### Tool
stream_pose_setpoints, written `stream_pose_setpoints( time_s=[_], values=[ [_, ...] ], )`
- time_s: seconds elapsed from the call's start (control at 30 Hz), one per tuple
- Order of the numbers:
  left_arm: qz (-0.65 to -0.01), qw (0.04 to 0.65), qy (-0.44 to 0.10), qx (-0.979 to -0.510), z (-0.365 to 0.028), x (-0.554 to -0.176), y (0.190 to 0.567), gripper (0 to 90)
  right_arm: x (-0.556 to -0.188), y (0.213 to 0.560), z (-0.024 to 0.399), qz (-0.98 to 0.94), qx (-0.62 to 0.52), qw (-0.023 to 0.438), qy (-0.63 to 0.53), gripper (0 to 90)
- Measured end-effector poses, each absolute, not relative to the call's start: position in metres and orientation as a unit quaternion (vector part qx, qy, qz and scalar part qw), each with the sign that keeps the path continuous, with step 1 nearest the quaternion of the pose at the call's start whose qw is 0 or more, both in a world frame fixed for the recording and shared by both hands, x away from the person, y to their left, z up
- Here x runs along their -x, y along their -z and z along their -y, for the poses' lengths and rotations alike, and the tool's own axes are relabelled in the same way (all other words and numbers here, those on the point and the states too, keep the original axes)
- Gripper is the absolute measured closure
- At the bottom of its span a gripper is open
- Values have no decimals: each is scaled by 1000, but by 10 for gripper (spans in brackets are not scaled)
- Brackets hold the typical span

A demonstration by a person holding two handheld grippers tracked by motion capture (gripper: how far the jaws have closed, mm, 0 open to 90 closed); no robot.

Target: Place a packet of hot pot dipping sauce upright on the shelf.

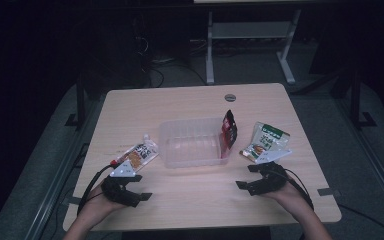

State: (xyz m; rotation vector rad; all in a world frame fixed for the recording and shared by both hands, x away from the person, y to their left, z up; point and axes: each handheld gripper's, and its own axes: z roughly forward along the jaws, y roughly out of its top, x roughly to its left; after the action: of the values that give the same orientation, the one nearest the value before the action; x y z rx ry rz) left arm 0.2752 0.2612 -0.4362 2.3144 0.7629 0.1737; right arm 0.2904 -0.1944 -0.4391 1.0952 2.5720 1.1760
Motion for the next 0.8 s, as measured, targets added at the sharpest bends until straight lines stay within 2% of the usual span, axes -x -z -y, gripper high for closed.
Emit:
stream_pose_setpoints(
  time_s=[0.8],
  values=[
    [-362, 327, -140, -862, -303, -318, 424, 259, -296, 443, 191, -852, -356, 53, -380, 225]
  ],
)
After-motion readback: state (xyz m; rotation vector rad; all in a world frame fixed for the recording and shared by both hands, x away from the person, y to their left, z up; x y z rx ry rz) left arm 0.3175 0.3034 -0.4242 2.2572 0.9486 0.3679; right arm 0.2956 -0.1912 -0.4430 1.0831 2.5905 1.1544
